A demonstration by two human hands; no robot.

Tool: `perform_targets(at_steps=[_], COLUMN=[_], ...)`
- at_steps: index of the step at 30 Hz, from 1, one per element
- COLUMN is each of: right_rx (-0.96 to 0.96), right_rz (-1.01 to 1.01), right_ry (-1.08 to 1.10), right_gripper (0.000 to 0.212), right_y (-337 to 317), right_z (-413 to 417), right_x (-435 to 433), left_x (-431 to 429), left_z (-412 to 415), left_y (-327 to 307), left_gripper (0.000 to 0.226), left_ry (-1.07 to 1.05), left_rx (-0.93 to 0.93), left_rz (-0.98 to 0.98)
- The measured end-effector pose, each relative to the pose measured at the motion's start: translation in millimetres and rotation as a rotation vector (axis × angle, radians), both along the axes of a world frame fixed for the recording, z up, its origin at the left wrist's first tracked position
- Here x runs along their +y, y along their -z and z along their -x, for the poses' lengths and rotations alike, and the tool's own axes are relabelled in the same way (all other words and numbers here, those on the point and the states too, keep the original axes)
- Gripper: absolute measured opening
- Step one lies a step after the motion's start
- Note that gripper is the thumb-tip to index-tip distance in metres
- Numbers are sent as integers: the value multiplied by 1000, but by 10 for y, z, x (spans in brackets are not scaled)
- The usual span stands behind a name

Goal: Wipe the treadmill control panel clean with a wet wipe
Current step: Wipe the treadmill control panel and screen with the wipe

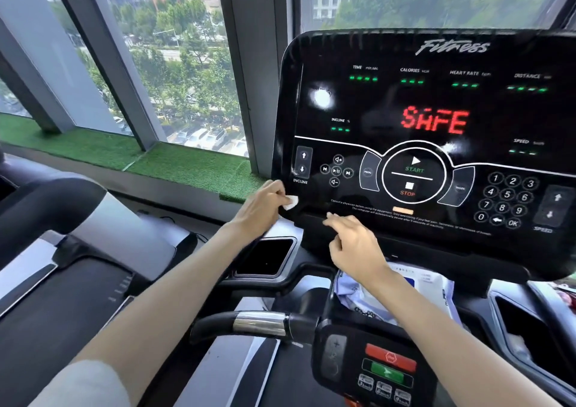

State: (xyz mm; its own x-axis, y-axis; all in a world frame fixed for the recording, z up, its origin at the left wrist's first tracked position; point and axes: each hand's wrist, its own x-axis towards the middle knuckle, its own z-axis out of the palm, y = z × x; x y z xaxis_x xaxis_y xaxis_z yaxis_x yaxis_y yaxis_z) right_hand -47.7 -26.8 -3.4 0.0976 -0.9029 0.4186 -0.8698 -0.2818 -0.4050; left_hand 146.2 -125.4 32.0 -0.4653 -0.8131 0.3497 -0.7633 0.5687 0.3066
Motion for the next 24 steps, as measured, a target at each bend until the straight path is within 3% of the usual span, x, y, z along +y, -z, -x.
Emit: perform_targets(at_steps=[2, 5, 9, 12, 16, 19, 24], right_rx=[6, 39, 49, 45, 85, 96, 146], right_rz=[-9, -59, -48, 55, 105, 108, 152], right_ry=[-9, -51, 5, 106, 170, 223, 311], right_gripper=[44, 46, 44, 40, 37, 33, 24], right_y=[-15, -38, -15, 1, 25, 12, -36], right_z=[12, 60, 132, 175, 271, 367, 596], right_x=[1, 9, 72, 145, 213, 265, 429], left_x=[104, 13, -139, -3, 264, 343, 449], left_z=[209, 301, -48, 23, 545, 839, 1244], left_y=[82, 185, 85, 63, 23, 39, 163], left_gripper=[8, 15, 18, 9, 11, 26, 24], left_ry=[110, 176, 64, 34, 127, 231, 402], left_rx=[-5, -55, -5, -14, -26, 2, -56], left_rz=[-29, -103, -92, -111, -46, -4, 76])
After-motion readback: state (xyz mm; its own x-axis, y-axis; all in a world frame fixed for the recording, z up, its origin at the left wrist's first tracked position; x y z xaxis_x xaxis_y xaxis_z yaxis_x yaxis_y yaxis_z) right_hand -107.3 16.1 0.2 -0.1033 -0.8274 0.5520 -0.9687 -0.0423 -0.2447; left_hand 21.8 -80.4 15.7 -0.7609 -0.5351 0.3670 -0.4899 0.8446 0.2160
